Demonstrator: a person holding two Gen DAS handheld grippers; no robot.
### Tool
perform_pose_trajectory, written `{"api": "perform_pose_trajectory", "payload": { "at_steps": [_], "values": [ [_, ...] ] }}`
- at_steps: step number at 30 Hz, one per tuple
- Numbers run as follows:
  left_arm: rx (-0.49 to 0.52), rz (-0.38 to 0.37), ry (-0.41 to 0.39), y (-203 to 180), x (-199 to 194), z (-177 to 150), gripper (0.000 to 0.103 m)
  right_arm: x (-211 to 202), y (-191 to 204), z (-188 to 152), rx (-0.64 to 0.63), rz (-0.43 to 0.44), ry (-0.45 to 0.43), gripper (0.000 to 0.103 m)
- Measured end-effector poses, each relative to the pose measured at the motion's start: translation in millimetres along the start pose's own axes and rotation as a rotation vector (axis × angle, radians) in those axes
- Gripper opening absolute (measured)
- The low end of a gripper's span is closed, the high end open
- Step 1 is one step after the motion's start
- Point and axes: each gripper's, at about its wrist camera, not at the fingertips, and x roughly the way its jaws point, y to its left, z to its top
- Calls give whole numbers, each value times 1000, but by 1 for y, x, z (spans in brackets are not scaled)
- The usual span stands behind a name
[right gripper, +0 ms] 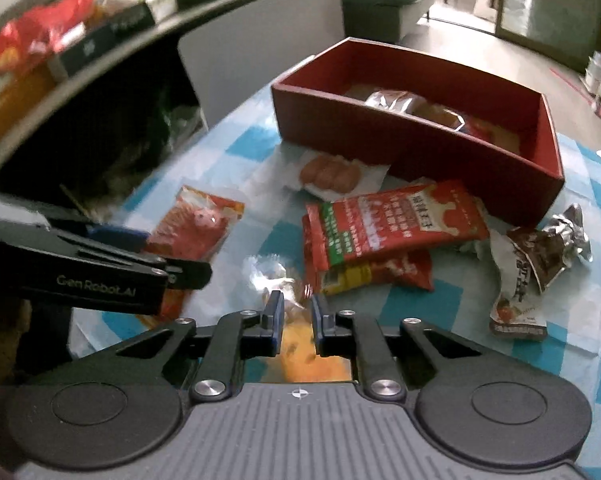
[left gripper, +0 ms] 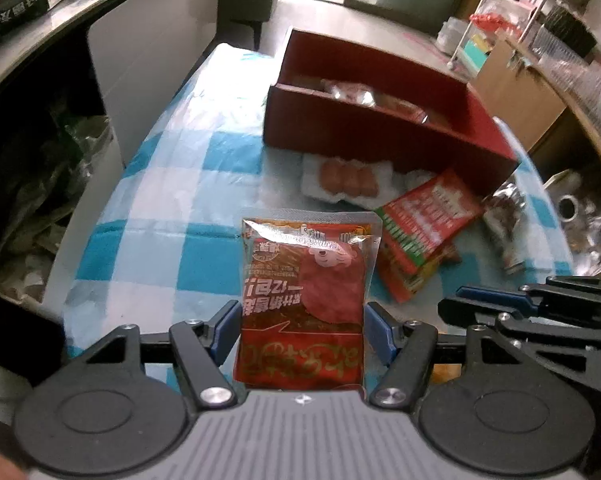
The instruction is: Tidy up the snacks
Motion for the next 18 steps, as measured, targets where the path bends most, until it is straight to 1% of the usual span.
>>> {"api": "perform_pose_trajectory", "payload": {
  "at_steps": [3, 5, 7, 8, 11, 13, 14, 15, 16, 17, 18],
  "values": [
    [-1, 10, -7, 3, -1, 2, 60, -5, -11, 4, 43, -6, -10, 22],
    [-15, 10, 14, 9, 5, 2, 60, -5, -14, 4, 50, -5, -20, 28],
    [-24, 31, 39, 13, 11, 0, 60, 2, -15, 2, 58, -5, 6, 44],
    [-17, 46, 50, 14, 13, -1, 60, 6, -14, 0, 53, -10, 22, 45],
    [5, 67, 83, 14, 21, -7, 62, 21, -5, -2, 24, -18, 67, 50],
    [-2, 76, 114, 16, 27, -8, 64, 32, 4, -3, -31, -31, 94, 57],
    [-1, 80, 128, 17, 29, -10, 65, 36, 8, -4, -61, -47, 112, 58],
    [-1, 84, 140, 17, 31, -11, 66, 39, 12, -6, -90, -52, 136, 60],
    [-2, 91, 150, 18, 34, -11, 67, 41, 15, -9, -114, -41, 154, 69],
    [2, 98, 158, 17, 36, -12, 68, 42, 16, -11, -128, -34, 162, 74],
    [18, 104, 164, 16, 38, -14, 72, 44, 17, -14, -142, -35, 182, 83]
  ]
}}
